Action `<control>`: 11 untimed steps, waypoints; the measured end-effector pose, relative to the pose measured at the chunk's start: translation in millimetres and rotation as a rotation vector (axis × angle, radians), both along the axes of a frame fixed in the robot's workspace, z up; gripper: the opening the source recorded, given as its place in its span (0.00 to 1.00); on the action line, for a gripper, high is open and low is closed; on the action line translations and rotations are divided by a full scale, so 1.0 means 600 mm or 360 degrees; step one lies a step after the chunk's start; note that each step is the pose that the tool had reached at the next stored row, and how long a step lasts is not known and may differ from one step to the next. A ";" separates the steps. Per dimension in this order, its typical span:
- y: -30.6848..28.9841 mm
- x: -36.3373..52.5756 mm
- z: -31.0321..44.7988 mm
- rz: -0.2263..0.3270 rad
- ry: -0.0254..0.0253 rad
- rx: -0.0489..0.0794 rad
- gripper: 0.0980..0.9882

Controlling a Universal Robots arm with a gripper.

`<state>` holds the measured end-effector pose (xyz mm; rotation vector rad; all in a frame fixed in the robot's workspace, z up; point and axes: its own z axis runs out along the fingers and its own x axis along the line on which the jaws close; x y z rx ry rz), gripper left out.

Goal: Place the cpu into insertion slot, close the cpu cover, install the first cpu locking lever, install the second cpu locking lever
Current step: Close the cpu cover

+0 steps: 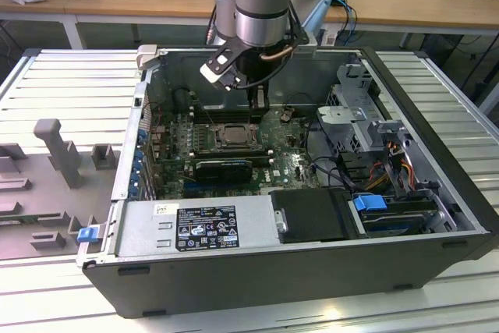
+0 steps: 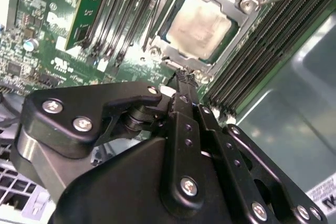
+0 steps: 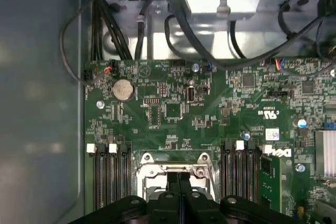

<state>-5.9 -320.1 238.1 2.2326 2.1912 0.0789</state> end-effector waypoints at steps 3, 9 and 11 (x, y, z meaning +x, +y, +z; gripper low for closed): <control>0.0000 -0.014 -0.007 0.0017 0.00001 0.0008 0.01; 0.0000 -0.033 -0.007 0.0018 -0.00001 0.0008 0.01; 0.0000 -0.037 -0.008 0.0018 0.00000 0.0008 0.01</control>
